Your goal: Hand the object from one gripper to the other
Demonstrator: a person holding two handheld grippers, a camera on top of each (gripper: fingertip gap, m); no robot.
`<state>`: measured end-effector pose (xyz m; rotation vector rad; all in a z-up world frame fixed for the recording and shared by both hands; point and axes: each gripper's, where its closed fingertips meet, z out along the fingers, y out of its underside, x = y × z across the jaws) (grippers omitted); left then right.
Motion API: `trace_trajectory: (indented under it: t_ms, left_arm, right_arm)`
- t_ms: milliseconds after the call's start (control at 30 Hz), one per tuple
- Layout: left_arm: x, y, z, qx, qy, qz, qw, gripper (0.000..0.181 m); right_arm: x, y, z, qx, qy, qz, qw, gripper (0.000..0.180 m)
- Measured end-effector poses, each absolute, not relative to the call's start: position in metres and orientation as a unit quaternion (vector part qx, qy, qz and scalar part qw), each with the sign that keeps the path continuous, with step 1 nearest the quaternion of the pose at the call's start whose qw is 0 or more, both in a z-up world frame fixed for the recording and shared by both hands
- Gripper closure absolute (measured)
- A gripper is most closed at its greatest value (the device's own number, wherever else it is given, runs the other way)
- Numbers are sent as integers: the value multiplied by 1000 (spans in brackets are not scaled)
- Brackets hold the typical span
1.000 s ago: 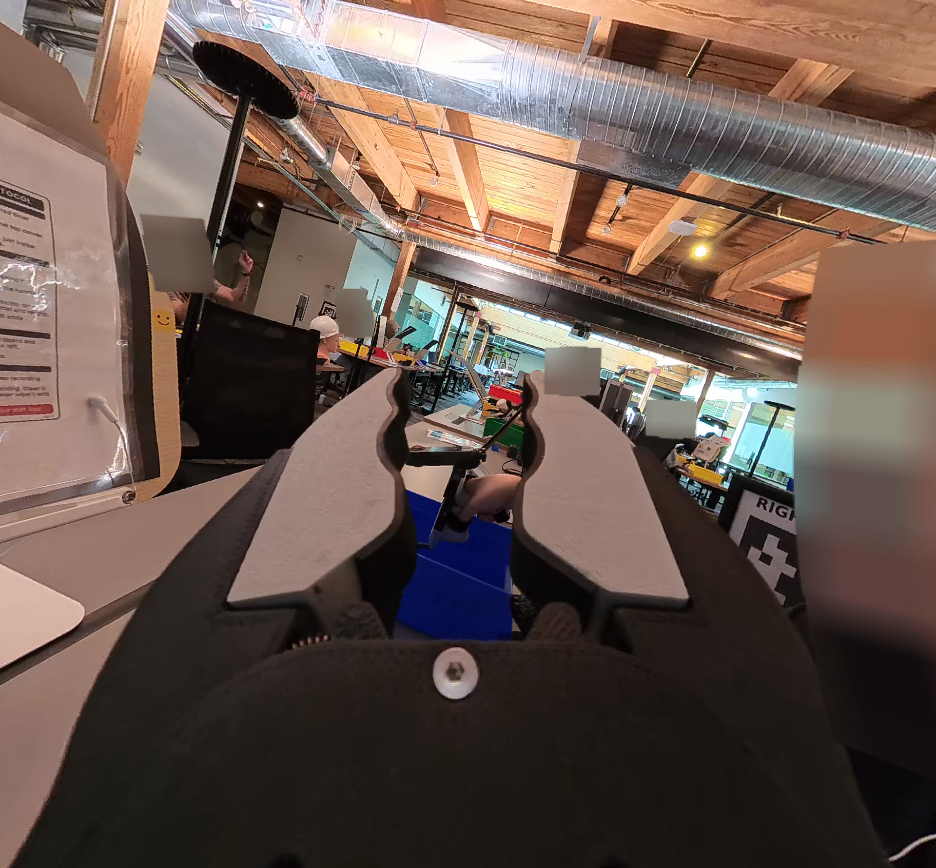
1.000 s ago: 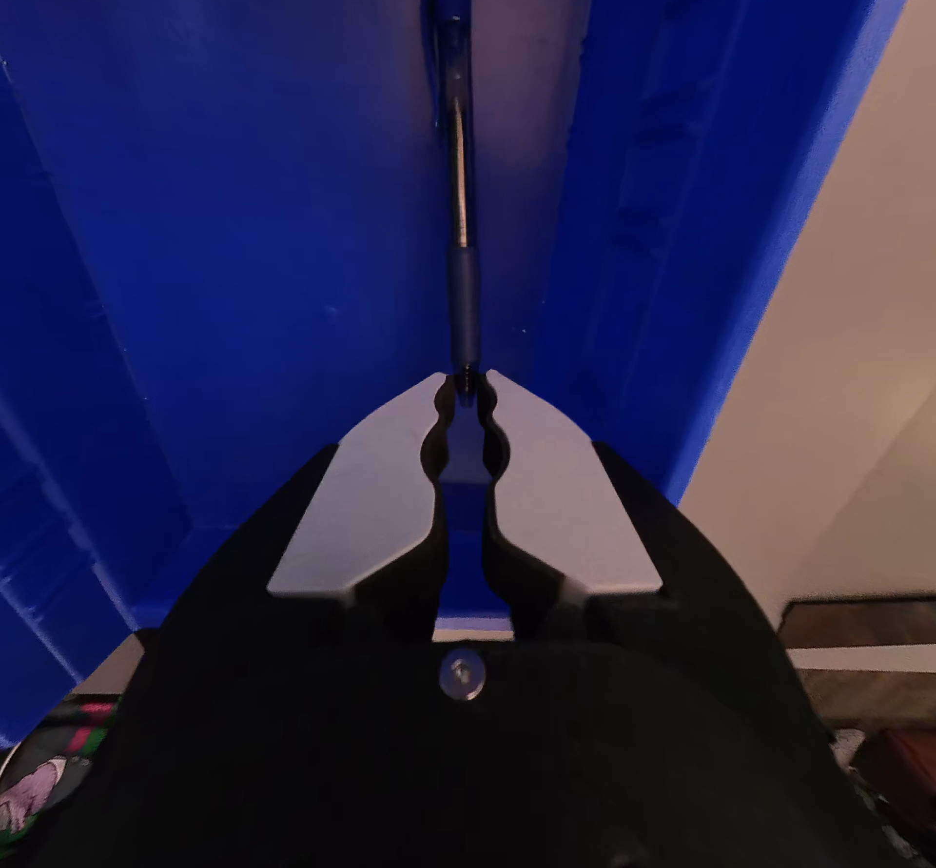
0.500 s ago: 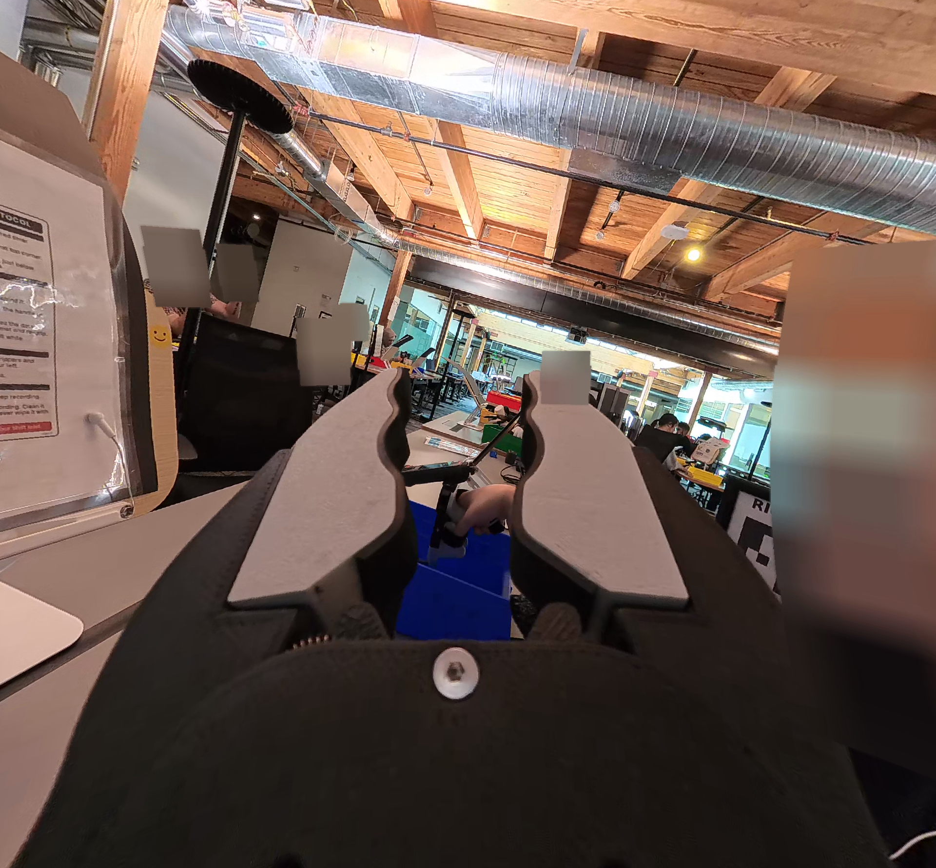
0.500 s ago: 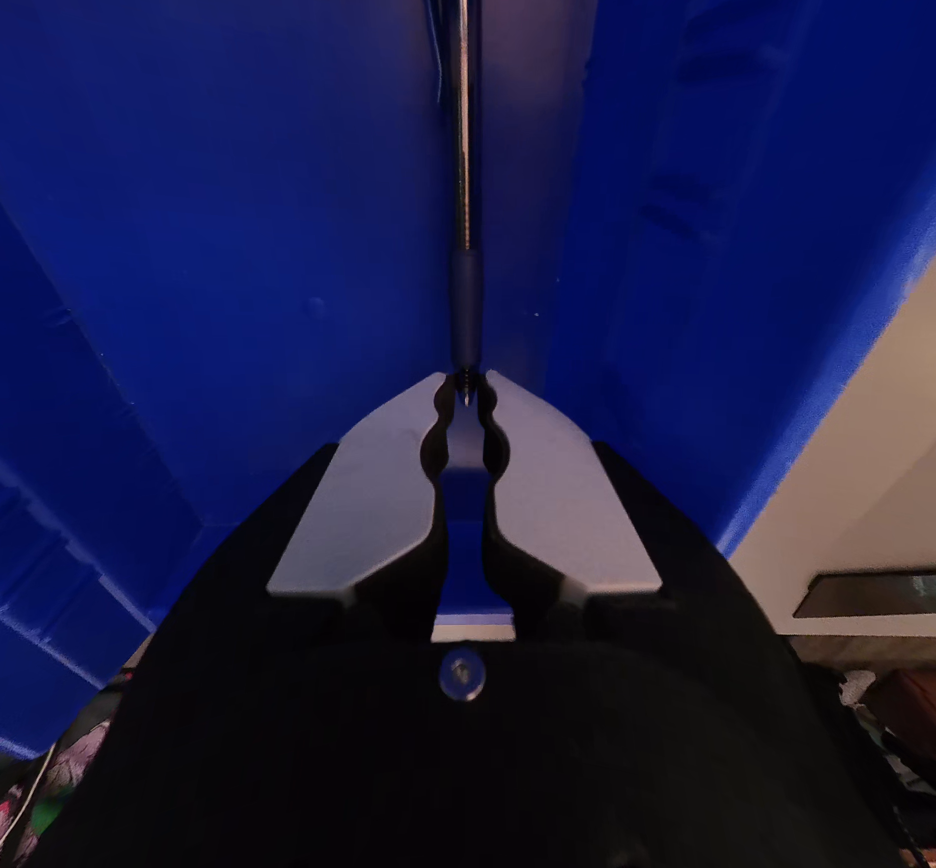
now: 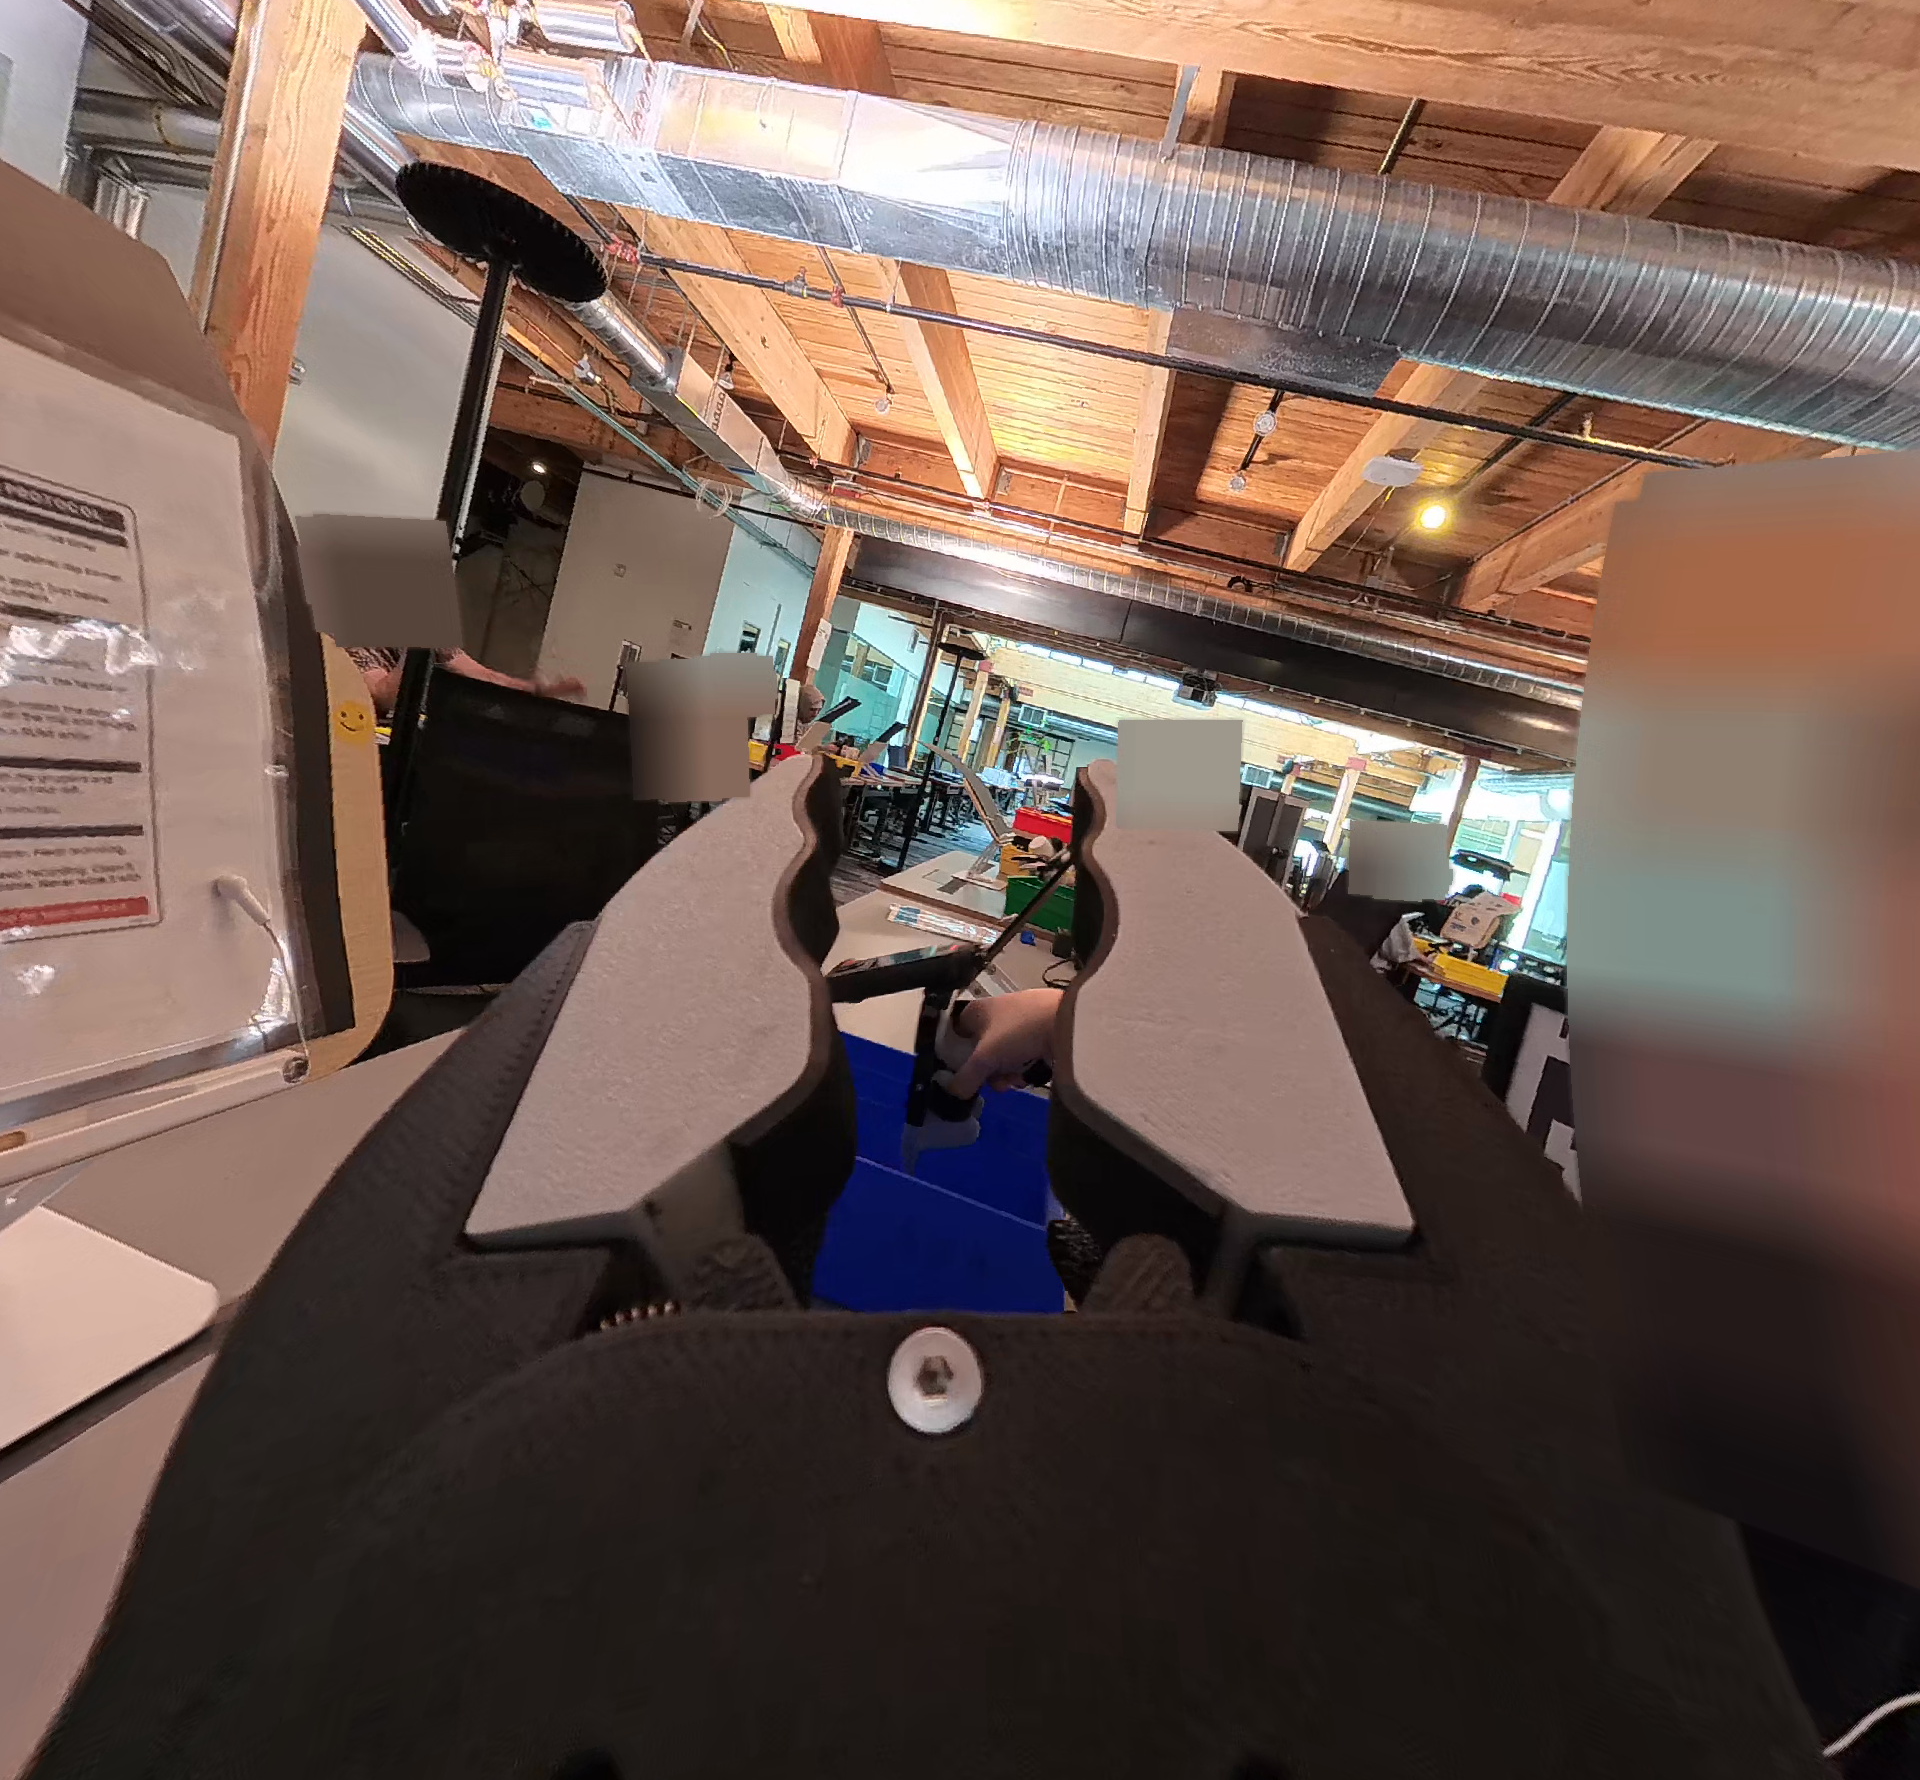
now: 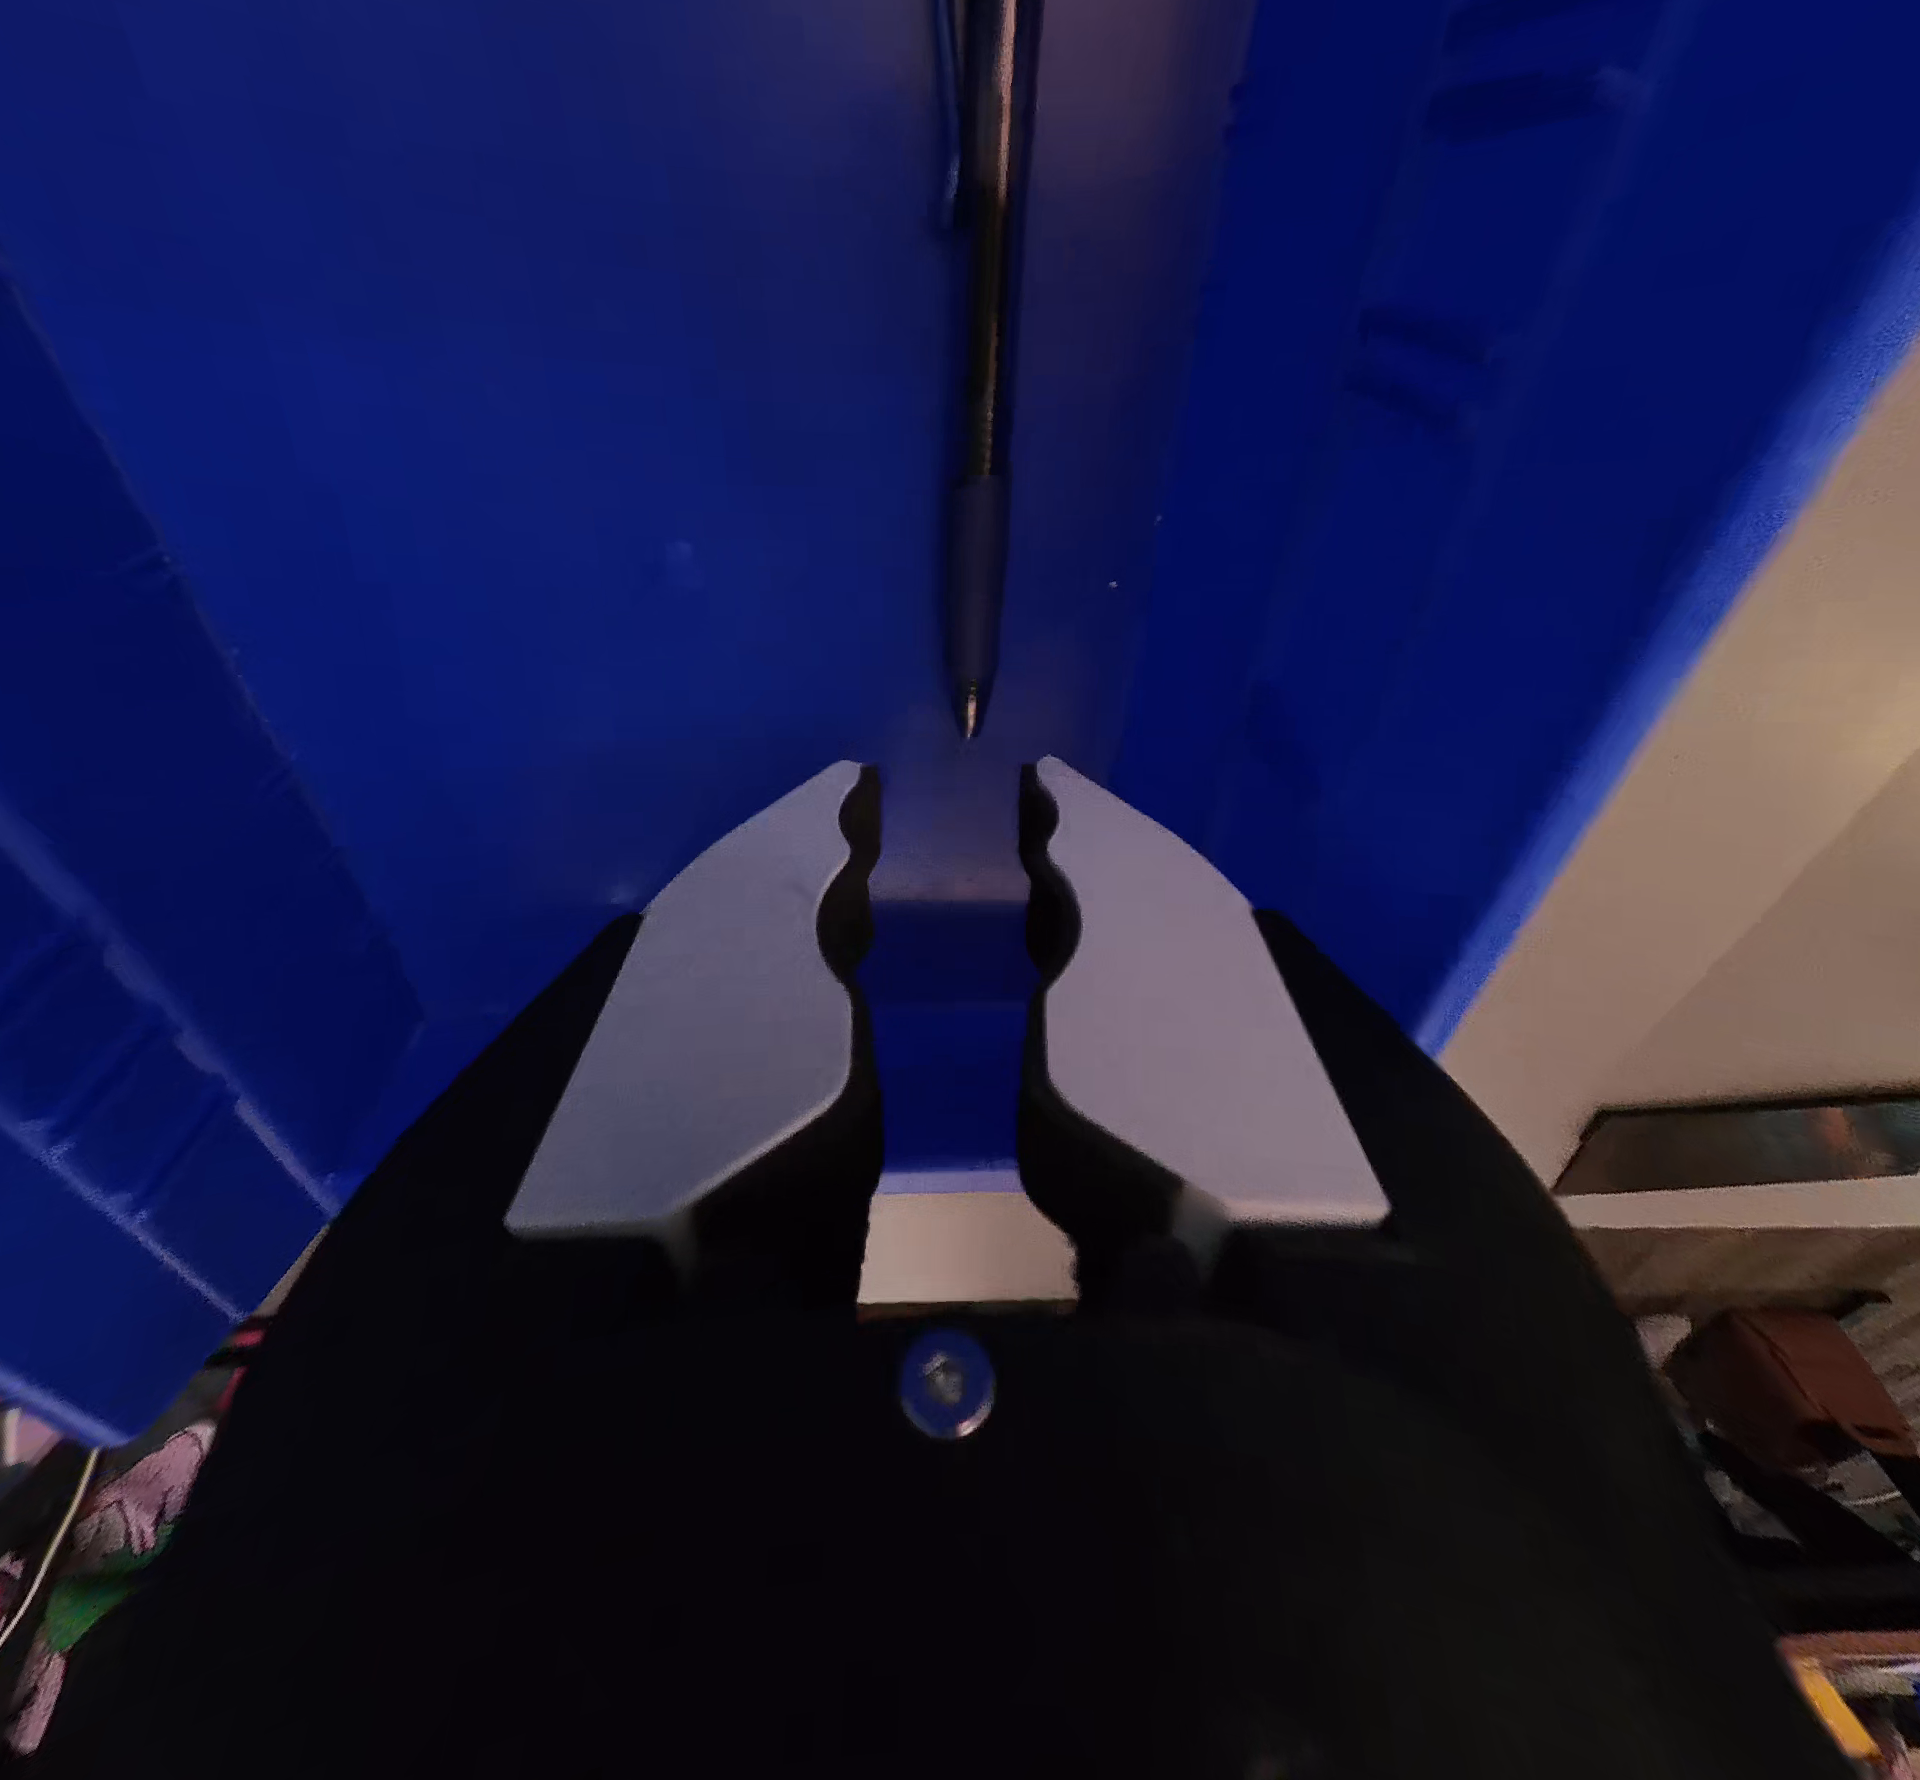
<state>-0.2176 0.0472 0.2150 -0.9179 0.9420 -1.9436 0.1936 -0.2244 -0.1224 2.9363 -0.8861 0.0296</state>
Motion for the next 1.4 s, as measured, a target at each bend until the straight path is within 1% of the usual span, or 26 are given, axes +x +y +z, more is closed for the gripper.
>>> trace_trajectory:
  t_ms: [33,133,233,367,433,500,600,667,733,800,933,1033,1100,1167,1233,1300,1400]
  left_arm:
    - [-221,49,217,-361,370,-760,394,139]
    - [-232,63,220,-378,372,-728,435,139]
    - [-247,89,216,-427,379,-642,512,139]
    - [-282,142,200,-523,377,-439,626,134]
    - [-306,169,189,-567,369,-338,654,131]
    - [-322,186,173,-608,371,-282,643,127]
    - [-324,190,137,-660,407,-292,559,124]
    - [-322,193,112,-691,431,-279,509,124]
    - [-323,202,87,-720,450,-227,477,125]
    - [-323,213,64,-747,461,-179,444,127]
    - [-314,227,18,-799,457,-176,349,129]
    - [-330,238,-18,-853,424,-140,270,133]
    - [-340,233,-39,-885,397,-135,202,133]
    - [-345,231,-52,-903,378,-120,163,130]
    - [-351,239,-59,-911,370,-79,162,126]
    - [-352,252,-58,-913,359,-50,186,127]
    - [-343,269,-59,-902,365,-49,224,129]
  right_arm:
    - [194,-222,-116,957,-287,17,25,152]
    - [193,-213,-91,959,-277,45,-23,150]
    - [192,-205,-58,956,-267,85,-85,148]
    - [194,-194,0,931,-261,148,-206,145]
    - [195,-187,35,905,-256,180,-288,144]
    - [194,-182,73,870,-247,209,-372,143]
    - [181,-172,137,790,-198,252,-523,136]
    - [166,-170,177,717,-164,270,-621,122]
    - [147,-170,204,653,-113,290,-691,121]
    - [138,-171,216,624,-92,309,-712,121]
    - [133,-162,215,626,-77,335,-700,121]
    - [133,-154,211,632,-70,347,-689,121]
    - [133,-150,209,637,-67,348,-684,121]
    - [134,-146,206,643,-66,345,-681,121]
    - [134,-144,204,646,-65,345,-678,121]
    - [135,-144,203,648,-65,346,-675,121]
    - [133,-144,204,648,-60,344,-677,121]
